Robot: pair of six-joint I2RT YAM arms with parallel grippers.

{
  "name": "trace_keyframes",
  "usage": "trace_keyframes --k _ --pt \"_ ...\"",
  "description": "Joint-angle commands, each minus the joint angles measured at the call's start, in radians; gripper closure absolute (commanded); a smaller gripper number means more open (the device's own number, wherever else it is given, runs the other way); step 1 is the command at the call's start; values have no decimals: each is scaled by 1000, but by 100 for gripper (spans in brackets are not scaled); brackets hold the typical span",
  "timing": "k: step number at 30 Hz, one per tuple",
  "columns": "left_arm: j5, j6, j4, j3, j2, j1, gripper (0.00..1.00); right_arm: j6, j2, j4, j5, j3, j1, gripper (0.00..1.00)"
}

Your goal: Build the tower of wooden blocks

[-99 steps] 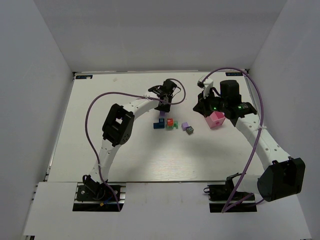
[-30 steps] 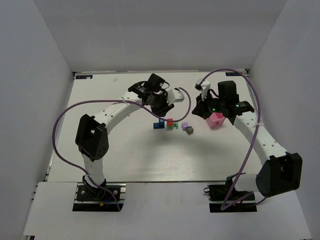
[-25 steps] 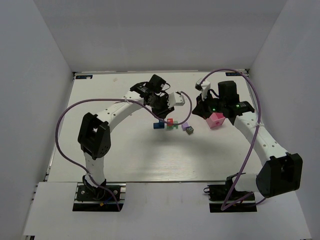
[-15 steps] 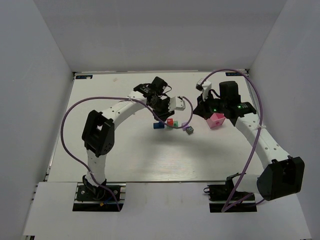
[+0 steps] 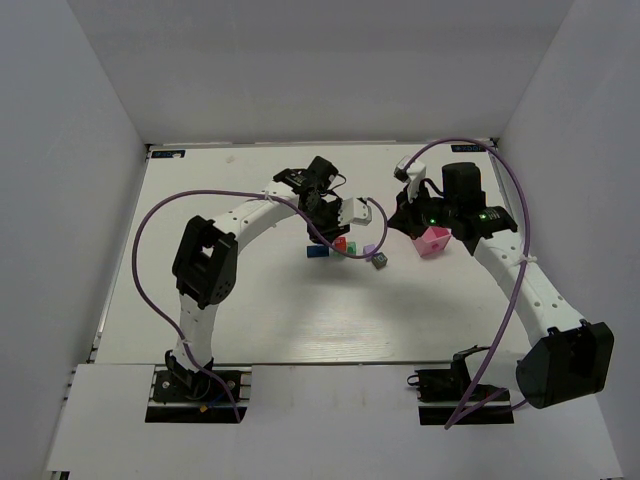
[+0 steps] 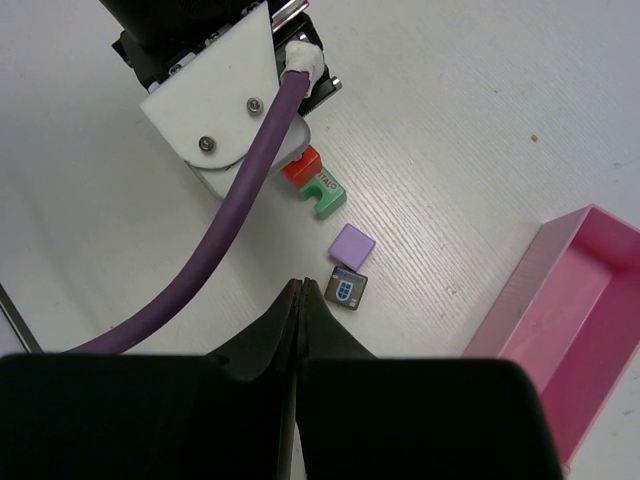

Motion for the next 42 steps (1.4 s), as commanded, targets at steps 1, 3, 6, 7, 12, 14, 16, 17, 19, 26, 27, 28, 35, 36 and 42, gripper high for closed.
trace_keyframes --k 1,3,6,7,12,14,16,17,19,26,27,28,35,36,42 --pt "12 18 3 31 -20 4 78 -13 -26 5 -16 -10 -7 100" --pt "12 18 3 22 -20 4 78 -13 -26 7 -16 -8 -7 100" --pt "12 18 3 22 -20 4 77 -14 -27 4 -14 -13 -7 100" --pt "12 18 13 22 -20 4 77 -14 -27 5 -14 -13 -9 100" --pt "2 18 13 22 -20 4 76 -14 -24 7 -14 -13 -7 100" --pt "2 27 13 22 -11 4 76 -13 -24 4 -13 -13 -7 100" --pt "2 27 13 22 -10 4 76 -14 -26 5 -14 -13 -7 100" --pt "2 27 22 22 -10 4 76 -13 -26 7 -13 -14 -7 100" --pt "2 27 22 22 0 4 76 -14 -29 5 -16 -13 -7 100" --pt "2 27 22 31 19 4 75 -16 -26 5 -11 -16 -9 100" --pt "2 27 22 31 19 4 75 -16 -27 7 -13 -16 -7 100" --pt "2 27 22 31 19 4 75 -17 -26 5 -14 -17 -10 100" --pt "-7 27 31 31 28 4 74 -16 -27 5 -16 -17 -14 100" --pt "-7 27 31 31 28 4 74 -17 -29 5 -16 -16 -12 100" --pt "-17 27 40 31 28 4 72 -17 -26 2 -17 -17 -15 100"
